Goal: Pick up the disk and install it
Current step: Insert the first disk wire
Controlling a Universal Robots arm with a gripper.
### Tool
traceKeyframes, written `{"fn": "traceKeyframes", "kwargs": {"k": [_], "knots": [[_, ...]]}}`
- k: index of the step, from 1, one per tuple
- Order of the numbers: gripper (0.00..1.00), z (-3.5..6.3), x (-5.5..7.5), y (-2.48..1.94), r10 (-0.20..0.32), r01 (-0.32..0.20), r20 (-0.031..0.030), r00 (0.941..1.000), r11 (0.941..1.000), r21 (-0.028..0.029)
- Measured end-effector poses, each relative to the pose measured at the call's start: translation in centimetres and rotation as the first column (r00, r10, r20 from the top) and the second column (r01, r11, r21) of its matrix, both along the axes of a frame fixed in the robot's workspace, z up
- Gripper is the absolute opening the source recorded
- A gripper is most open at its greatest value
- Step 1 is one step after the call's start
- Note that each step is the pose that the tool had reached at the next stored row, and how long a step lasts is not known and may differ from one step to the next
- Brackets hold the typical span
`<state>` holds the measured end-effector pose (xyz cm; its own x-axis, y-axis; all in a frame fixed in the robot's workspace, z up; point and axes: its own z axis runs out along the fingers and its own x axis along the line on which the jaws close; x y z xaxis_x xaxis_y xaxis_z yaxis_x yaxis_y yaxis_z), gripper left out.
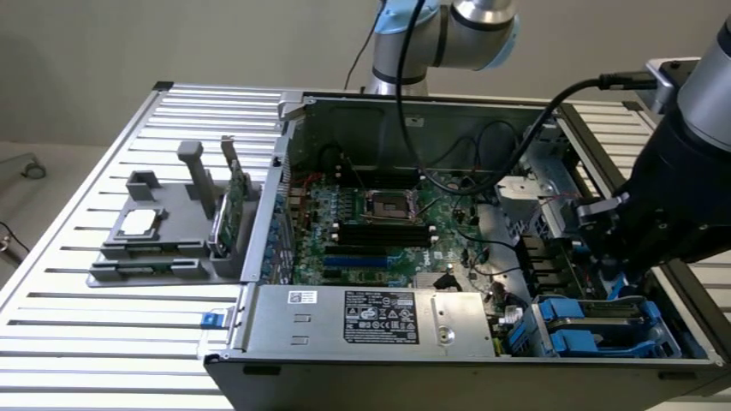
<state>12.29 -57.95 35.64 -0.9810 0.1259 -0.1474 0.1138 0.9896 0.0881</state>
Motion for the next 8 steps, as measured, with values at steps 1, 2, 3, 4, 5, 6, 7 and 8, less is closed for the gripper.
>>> {"fn": "traceKeyframes", "kwargs": {"k": [1, 2, 3, 4, 5, 6, 7, 8], "knots": [[0.27, 0.00, 0.03, 0.01, -0.004, 0.004, 0.0006, 1.0000, 1.0000, -0.0079], [0.27, 0.00, 0.06, 0.03, -0.009, 0.009, 0.0013, 1.0000, 0.9998, -0.0155], [0.27, 0.00, 0.08, 0.05, -0.013, 0.013, 0.0022, 0.9999, 0.9997, -0.0225], [0.27, 0.00, 0.10, 0.08, -0.017, 0.017, 0.0031, 0.9999, 0.9995, -0.0262], [0.27, 0.00, 0.10, 0.13, -0.022, 0.022, 0.0036, 0.9998, 0.9994, -0.0274], [0.27, 0.00, 0.11, 0.15, -0.028, 0.028, 0.0039, 0.9996, 0.9992, -0.0279], [0.27, 0.00, 0.10, 0.17, -0.036, 0.036, 0.0041, 0.9993, 0.9989, -0.0283], [0.27, 0.00, 0.10, 0.18, -0.045, 0.045, 0.0043, 0.9990, 0.9986, -0.0286]]}}
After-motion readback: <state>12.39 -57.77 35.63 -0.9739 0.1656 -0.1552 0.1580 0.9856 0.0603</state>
